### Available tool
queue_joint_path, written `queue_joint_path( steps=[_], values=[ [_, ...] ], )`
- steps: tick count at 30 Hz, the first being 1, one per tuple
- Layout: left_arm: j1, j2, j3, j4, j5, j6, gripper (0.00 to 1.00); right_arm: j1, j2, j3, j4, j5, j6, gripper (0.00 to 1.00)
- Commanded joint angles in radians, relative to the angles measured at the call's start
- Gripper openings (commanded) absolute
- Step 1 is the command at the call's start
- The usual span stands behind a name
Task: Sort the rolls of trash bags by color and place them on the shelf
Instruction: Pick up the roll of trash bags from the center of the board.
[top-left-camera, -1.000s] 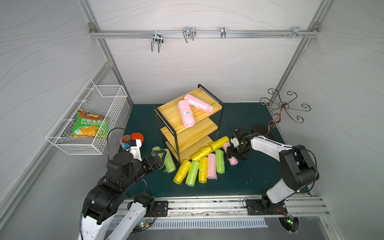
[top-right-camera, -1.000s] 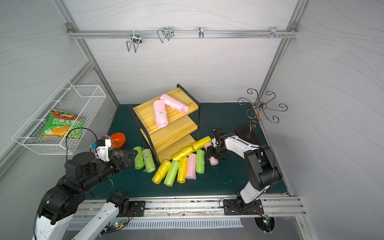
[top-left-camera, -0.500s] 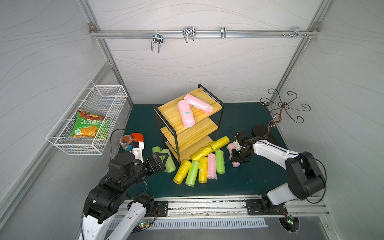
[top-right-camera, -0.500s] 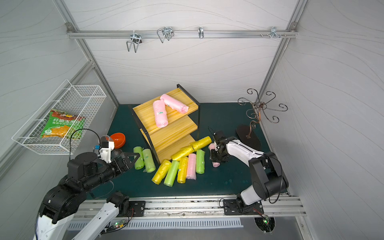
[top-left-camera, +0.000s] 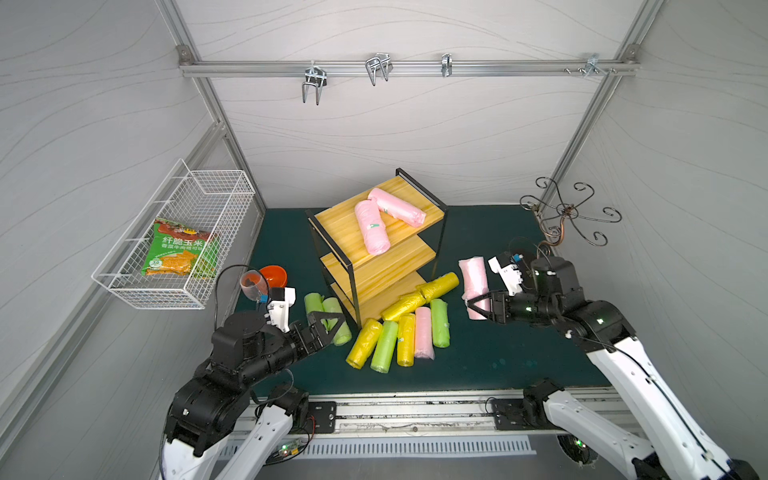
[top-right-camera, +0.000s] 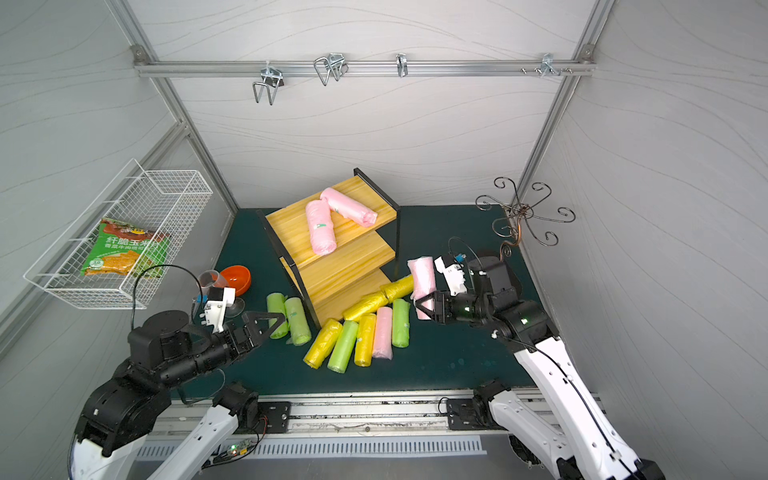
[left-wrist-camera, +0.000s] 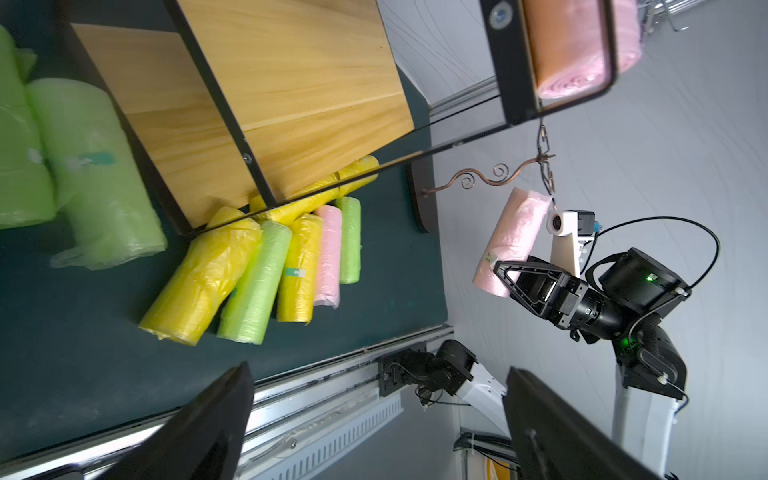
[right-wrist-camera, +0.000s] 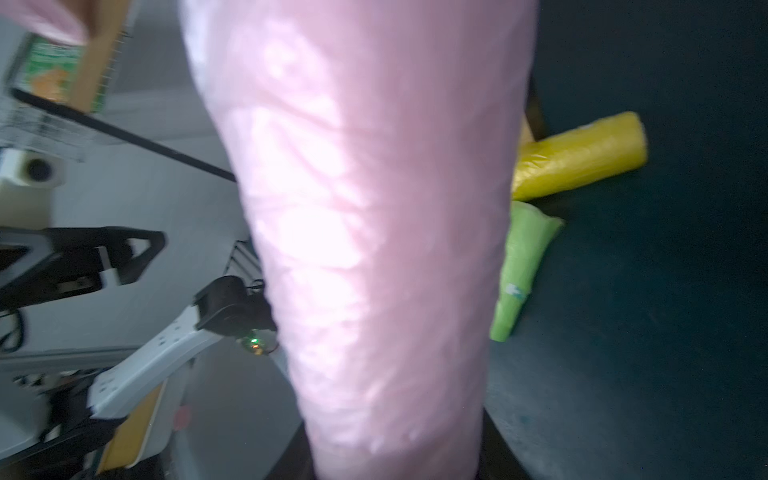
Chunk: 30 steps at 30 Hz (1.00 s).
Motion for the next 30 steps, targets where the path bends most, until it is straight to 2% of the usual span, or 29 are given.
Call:
queue_joint_path(
  steps=[1, 4, 11, 14, 16, 17, 19, 21, 23, 25, 30],
  values=[
    [-0.001, 0.012, 0.045, 0.142, 0.082, -0.037, 0.99, 0.025, -0.014, 0.076, 0.032, -0.236, 0.058, 0.00],
    [-0.001, 0.050, 0.085, 0.155, 0.104, -0.034, 0.99, 0.064, -0.004, 0.118, 0.078, -0.286, 0.108, 0.00],
    [-0.004, 0.151, 0.151, 0.137, 0.129, 0.008, 0.99, 0.159, 0.032, 0.155, 0.190, -0.264, 0.183, 0.00],
    [-0.048, 0.226, 0.217, 0.114, 0.066, 0.059, 0.99, 0.163, 0.058, 0.182, 0.188, -0.254, 0.172, 0.00],
    [-0.134, 0.295, 0.294, 0.093, -0.024, 0.116, 0.99, 0.163, 0.080, 0.206, 0.183, -0.253, 0.167, 0.00],
    [-0.212, 0.338, 0.332, 0.094, -0.089, 0.143, 0.99, 0.162, 0.092, 0.221, 0.184, -0.258, 0.164, 0.00],
    [-0.407, 0.423, 0.403, 0.110, -0.239, 0.195, 0.99, 0.167, 0.113, 0.246, 0.195, -0.268, 0.167, 0.00],
    [-0.649, 0.521, 0.475, 0.126, -0.428, 0.266, 0.99, 0.173, 0.131, 0.277, 0.201, -0.278, 0.163, 0.00],
    [-0.797, 0.606, 0.535, 0.134, -0.534, 0.320, 0.99, 0.174, 0.140, 0.306, 0.195, -0.277, 0.161, 0.00],
    [-0.855, 0.656, 0.556, 0.169, -0.559, 0.328, 0.99, 0.176, 0.145, 0.329, 0.191, -0.283, 0.158, 0.00],
    [-0.871, 0.626, 0.468, 0.335, -0.538, 0.293, 0.99, 0.176, 0.131, 0.349, 0.224, -0.312, 0.190, 0.00]
  ],
)
